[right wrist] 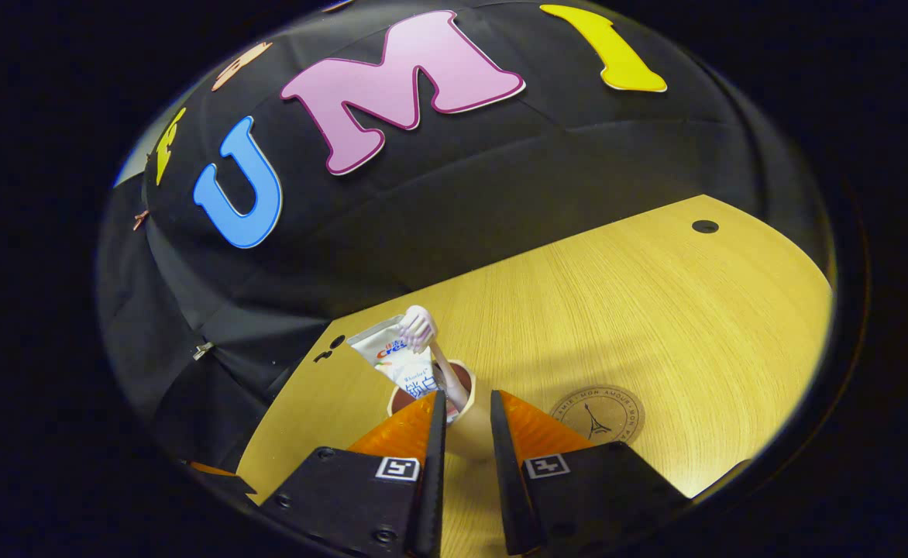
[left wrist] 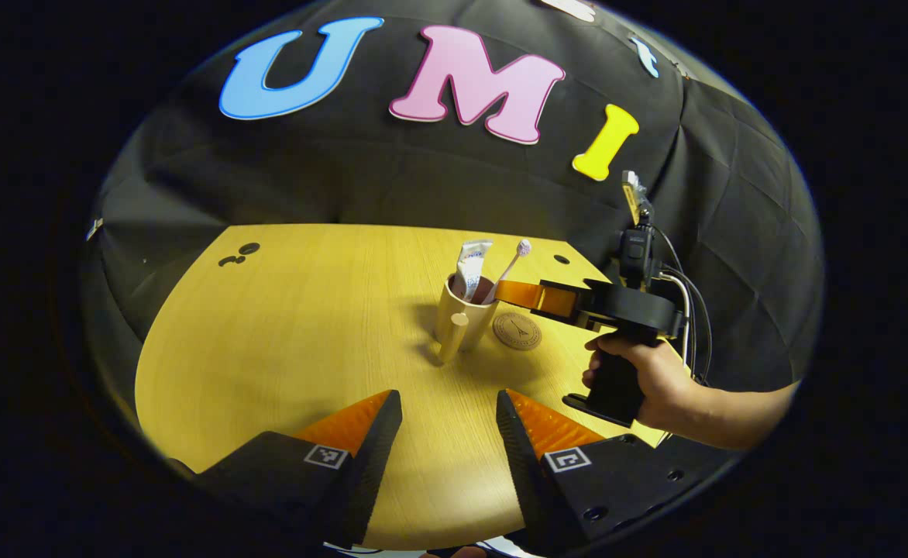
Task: Put the toothbrush and toothpaste on the desktop into the cup, then pick up the cup and place it on the coaster on the desktop.
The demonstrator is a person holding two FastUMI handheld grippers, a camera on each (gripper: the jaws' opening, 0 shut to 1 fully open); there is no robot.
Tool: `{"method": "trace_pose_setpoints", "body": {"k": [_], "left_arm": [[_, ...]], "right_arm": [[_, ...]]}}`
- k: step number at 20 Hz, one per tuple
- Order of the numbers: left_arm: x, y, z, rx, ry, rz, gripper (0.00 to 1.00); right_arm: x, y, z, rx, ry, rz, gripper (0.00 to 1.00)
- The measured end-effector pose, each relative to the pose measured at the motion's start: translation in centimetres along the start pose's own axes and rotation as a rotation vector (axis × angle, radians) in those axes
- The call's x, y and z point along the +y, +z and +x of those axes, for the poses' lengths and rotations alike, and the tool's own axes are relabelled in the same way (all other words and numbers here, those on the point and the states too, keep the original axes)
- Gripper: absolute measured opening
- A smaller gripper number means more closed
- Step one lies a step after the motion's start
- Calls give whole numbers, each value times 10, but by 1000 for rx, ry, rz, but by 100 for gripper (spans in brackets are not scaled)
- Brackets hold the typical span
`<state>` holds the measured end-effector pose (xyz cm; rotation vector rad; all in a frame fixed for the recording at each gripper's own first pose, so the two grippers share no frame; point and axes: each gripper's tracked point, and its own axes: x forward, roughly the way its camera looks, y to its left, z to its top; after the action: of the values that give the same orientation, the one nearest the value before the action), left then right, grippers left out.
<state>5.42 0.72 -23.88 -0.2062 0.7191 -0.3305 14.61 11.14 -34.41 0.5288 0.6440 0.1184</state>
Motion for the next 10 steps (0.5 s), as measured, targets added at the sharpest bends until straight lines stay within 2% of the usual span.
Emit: {"method": "trace_pose_setpoints", "body": {"k": [1, 2, 3, 7, 9, 10], "left_arm": [[1, 0, 9, 40, 5, 11, 77], [1, 0, 18, 77, 5, 25, 77], [1, 1, 28, 115, 4, 41, 77], [3, 5, 66, 208, -8, 140, 77], [0, 6, 83, 256, -8, 182, 77], [-1, 5, 91, 273, -10, 196, 77]], "right_arm": [[-2, -3, -9, 17, 7, 7, 40], [-5, -7, -18, 36, 9, 17, 26], [-8, -11, -29, 57, 16, 28, 48], [-22, -33, -79, 123, 30, 15, 57], [-31, -42, -105, 142, 33, 2, 66], [-36, -46, -117, 153, 34, 5, 66]]}}
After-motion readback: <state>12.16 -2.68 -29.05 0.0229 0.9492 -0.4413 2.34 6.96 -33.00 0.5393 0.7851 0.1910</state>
